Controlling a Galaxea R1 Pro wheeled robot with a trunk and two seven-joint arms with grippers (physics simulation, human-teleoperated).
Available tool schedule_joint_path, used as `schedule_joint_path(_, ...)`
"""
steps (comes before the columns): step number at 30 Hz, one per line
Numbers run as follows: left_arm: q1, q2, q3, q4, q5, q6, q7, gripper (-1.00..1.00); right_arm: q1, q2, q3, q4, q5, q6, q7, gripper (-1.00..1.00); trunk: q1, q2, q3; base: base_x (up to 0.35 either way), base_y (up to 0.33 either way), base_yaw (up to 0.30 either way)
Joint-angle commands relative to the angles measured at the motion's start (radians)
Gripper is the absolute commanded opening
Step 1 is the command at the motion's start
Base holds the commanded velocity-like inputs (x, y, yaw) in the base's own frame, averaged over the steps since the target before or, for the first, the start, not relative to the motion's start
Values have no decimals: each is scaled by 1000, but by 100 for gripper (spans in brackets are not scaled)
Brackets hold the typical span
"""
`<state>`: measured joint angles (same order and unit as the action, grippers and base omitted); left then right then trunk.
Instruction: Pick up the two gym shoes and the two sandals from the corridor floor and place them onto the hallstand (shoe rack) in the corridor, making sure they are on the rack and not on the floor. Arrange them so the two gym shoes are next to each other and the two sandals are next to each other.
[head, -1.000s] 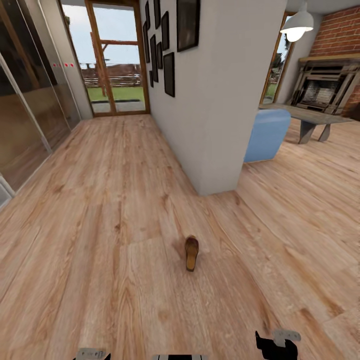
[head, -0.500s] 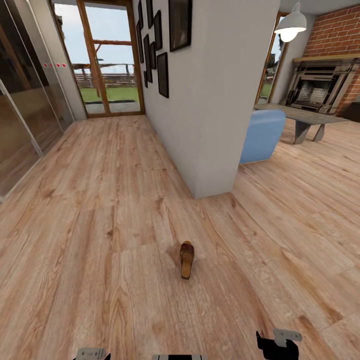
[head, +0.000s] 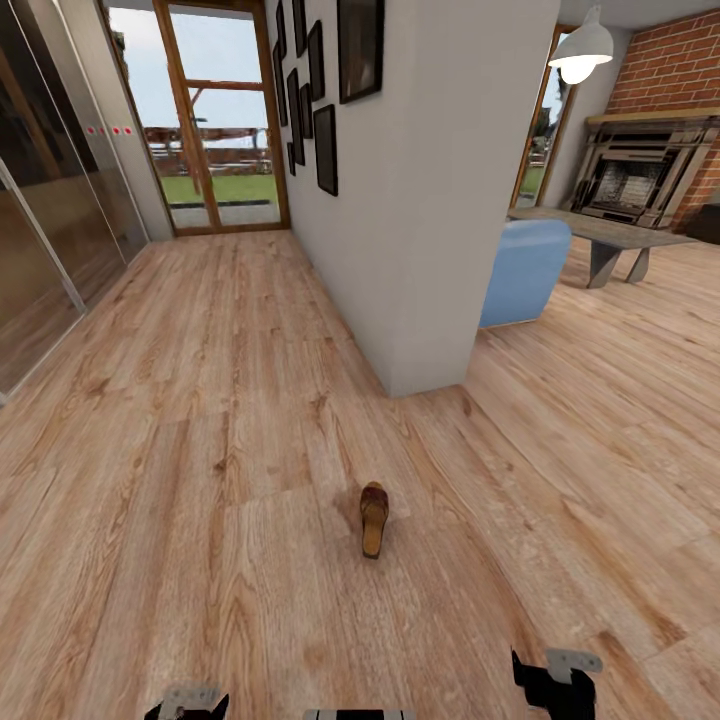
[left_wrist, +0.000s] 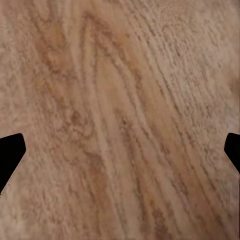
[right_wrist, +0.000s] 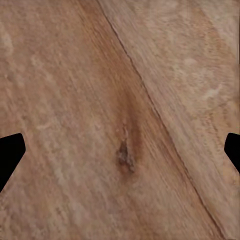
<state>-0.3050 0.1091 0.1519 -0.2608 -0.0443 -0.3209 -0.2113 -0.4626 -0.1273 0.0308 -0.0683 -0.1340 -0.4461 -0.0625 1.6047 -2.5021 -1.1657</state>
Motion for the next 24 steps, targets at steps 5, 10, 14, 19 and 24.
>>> schedule_joint_path(5,-83,-48,4,-5,-9,7,87,100,0,-15,4,-189,-6,25,5,100,0,0,-1,0,0,0)
schedule_joint_path(10,-226,-97,-1,-5,-13,104,216,100,0,-35,2,-394,-7,189,4,100,0,0,-1,0,0,0)
schedule_joint_path(14,-313,-131,-2,-10,-15,191,246,100,1,-70,1,-533,-10,308,6,100,0,0,-1,0,0,0)
schedule_joint_path(19,-337,-142,-2,-12,-15,207,251,100,1,-87,5,-585,-10,338,8,100,0,0,-1,0,0,0)
schedule_joint_path(24,-337,-142,-3,-11,-16,203,251,100,1,-93,5,-599,-10,347,9,100,0,0,0,0,0,-59)
